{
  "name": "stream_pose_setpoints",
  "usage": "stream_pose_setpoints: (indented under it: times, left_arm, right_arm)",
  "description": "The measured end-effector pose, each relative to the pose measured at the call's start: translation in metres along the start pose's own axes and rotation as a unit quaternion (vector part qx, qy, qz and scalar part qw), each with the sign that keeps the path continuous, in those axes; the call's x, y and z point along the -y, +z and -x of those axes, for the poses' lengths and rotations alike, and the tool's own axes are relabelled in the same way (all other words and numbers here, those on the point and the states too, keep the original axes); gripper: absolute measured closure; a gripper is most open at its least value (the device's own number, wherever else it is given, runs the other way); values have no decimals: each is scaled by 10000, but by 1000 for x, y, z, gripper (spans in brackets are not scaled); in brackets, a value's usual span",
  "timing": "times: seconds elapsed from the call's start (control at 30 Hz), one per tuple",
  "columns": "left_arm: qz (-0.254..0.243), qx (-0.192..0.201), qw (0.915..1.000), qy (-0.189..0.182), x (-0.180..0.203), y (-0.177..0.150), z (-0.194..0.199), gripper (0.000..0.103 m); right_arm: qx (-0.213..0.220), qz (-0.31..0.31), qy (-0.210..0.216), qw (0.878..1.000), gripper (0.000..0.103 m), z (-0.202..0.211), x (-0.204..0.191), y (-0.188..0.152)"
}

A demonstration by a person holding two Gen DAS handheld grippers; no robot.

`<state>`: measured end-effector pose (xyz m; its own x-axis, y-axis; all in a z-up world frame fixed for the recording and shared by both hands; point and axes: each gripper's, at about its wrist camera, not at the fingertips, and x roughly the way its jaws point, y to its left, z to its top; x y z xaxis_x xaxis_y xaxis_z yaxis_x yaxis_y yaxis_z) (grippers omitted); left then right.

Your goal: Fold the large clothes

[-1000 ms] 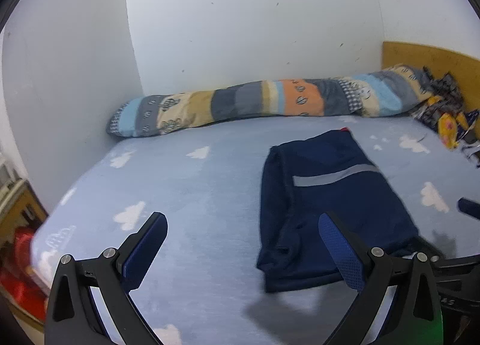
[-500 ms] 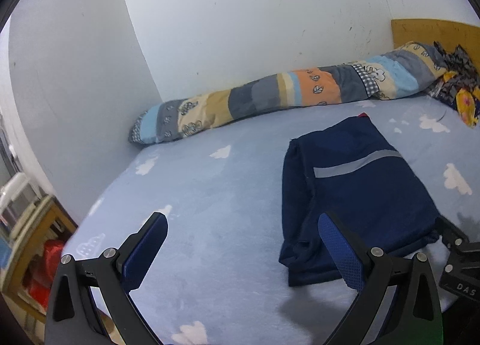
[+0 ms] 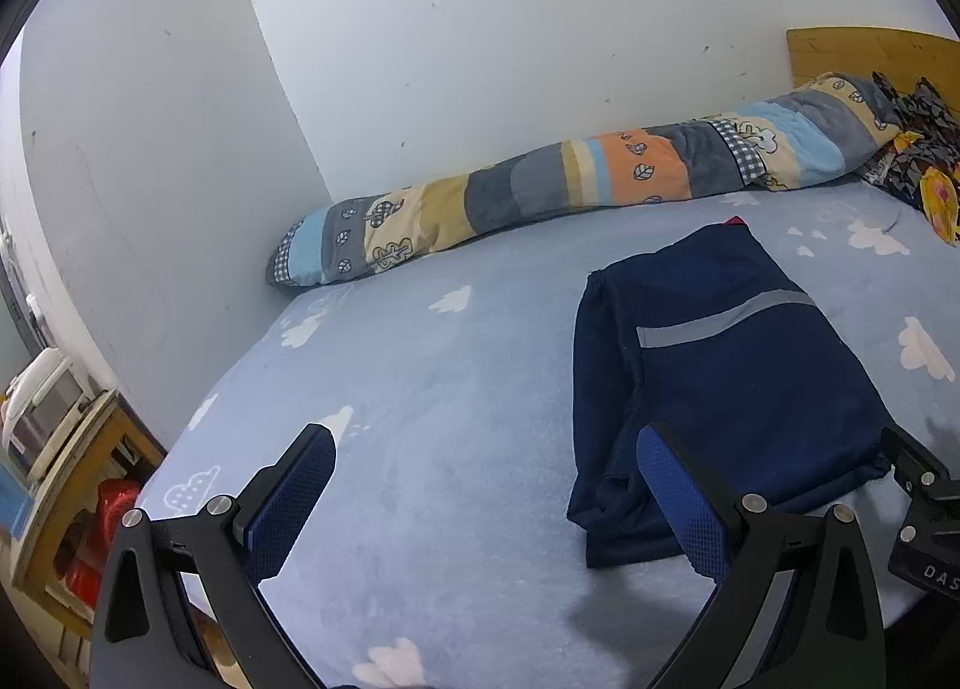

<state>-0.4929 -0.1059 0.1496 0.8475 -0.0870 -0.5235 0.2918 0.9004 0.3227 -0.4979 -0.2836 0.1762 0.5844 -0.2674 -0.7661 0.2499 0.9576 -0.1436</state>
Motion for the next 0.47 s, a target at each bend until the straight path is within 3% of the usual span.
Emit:
stream_pose_setpoints:
  times: [0.3,0.47]
  left_arm:
    - [47,-108,9999,-80,-4,1,-3,1]
    - [249,-354,9981,-431,-17,2,-11,3]
  right_arm:
    - [13,28,-15,10000,8,-1,-1,0]
    - [17,30,-12,10000,7,-1,-1,0]
